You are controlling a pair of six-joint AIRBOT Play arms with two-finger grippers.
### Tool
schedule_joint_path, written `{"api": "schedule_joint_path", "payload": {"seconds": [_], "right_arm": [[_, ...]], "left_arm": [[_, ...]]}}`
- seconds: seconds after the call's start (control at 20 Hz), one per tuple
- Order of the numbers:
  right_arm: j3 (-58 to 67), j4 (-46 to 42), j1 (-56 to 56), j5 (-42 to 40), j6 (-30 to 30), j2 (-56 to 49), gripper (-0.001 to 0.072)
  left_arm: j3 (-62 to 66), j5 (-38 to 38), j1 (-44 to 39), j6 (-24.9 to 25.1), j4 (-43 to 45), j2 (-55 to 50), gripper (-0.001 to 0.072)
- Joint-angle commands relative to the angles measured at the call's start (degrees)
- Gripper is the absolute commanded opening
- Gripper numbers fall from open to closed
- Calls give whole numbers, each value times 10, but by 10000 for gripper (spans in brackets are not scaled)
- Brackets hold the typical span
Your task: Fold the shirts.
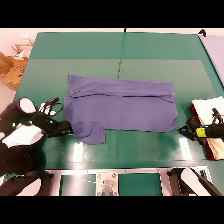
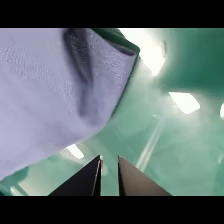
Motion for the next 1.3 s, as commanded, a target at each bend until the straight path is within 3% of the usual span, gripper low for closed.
{"api": "schedule_joint_path", "payload": {"seconds": [0.0, 0.05, 0.1, 0.15, 0.35, 0.5, 0.55, 0.6, 0.65, 0.85, 1.05, 1.25], "right_arm": [[-62, 41, 0, -82, -17, 15, 153], [-72, 49, 6, -102, -17, 11, 164], [-80, 54, 16, -122, -17, 3, 251], [-85, 58, 28, -139, -17, -8, 284], [-86, 111, 83, -203, -17, -64, 281], [-83, 120, 96, -228, -17, -88, 210], [-83, 123, 96, -232, -17, -88, 196], [-82, 123, 96, -231, -18, -88, 52], [-79, 123, 96, -224, -30, -88, 18], [-56, 110, 94, -153, -60, -76, 17], [-24, 71, 65, -61, -51, -12, 17], [6, 53, 26, 10, -40, 53, 17]], "left_arm": [[-90, 137, 0, 19, -117, 21, 535], [-108, 168, 0, 35, -146, 21, 535], [-122, 192, 0, 41, -162, 21, 535], [-135, 209, 0, 47, -175, 19, 534], [-158, 223, 0, 83, -243, 5, 534], [-165, 240, -21, 97, -259, 5, 532], [-165, 247, -32, 96, -260, 5, 457], [-165, 250, -39, 97, -260, 5, 186], [-164, 247, -39, 97, -261, 5, 31], [-108, 163, -37, 109, -211, 6, 30], [-26, 46, -37, 58, -96, 19, 30], [47, -34, -37, 38, -42, 30, 30]]}}
